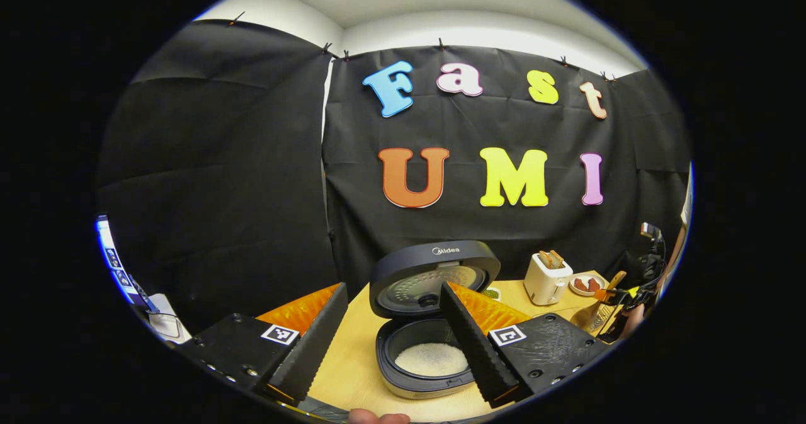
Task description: Close the left gripper, press the button to open the rice cooker; take a wooden spoon from the chopstick holder with the right hand, scoop a spoonful of rice and pour it into the rice cooker, then put the wooden spoon back into the chopstick holder.
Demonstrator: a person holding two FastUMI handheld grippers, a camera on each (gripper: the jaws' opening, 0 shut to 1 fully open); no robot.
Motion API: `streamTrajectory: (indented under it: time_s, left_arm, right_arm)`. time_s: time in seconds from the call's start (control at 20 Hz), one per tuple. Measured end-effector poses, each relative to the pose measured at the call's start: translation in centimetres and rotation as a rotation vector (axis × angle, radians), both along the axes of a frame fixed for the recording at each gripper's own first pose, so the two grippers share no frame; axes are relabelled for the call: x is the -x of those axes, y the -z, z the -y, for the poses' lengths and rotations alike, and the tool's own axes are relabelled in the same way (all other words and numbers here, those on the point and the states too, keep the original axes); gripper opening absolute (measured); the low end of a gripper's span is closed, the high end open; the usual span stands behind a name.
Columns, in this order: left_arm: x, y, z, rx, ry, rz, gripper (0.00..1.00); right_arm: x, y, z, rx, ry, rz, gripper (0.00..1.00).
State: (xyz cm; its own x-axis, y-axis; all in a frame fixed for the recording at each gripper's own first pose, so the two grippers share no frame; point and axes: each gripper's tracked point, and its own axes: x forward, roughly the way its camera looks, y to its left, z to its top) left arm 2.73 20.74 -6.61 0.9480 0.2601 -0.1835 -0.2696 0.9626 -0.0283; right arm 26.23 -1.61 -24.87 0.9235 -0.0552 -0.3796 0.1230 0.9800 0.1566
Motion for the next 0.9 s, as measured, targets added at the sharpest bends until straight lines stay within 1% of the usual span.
streamTrajectory:
  time_s: [0.1, 0.2, 0.45, 0.5, 0.65, 0.9]
  left_arm:
    - [0.3, 0.4, -0.4, 0.009, -0.014, -0.012, 0.95]
    - [0.6, 0.8, -0.8, -0.001, -0.021, -0.026, 0.95]
    - [1.3, 1.8, -1.1, -0.035, -0.013, -0.056, 0.95]
    - [1.3, 2.0, -1.2, -0.035, -0.014, -0.057, 0.95]
    - [1.4, 2.8, -1.6, -0.028, -0.015, -0.076, 0.95]
    - [1.5, 3.8, -1.8, -0.017, -0.01, -0.085, 0.95]
  right_arm:
    - [-0.3, 1.0, 0.1, 0.062, 0.011, 0.012, 0.16]
    - [-0.6, 1.9, 0.2, 0.116, 0.024, 0.027, 0.16]
    - [-1.0, 3.7, 0.6, 0.229, 0.062, 0.056, 0.16]
    - [-1.2, 4.1, 0.3, 0.249, 0.058, 0.056, 0.16]
    - [-1.5, 4.4, -1.1, 0.263, 0.038, 0.065, 0.16]
    - [-1.4, 6.1, -5.0, 0.132, -0.027, 0.027, 0.16]
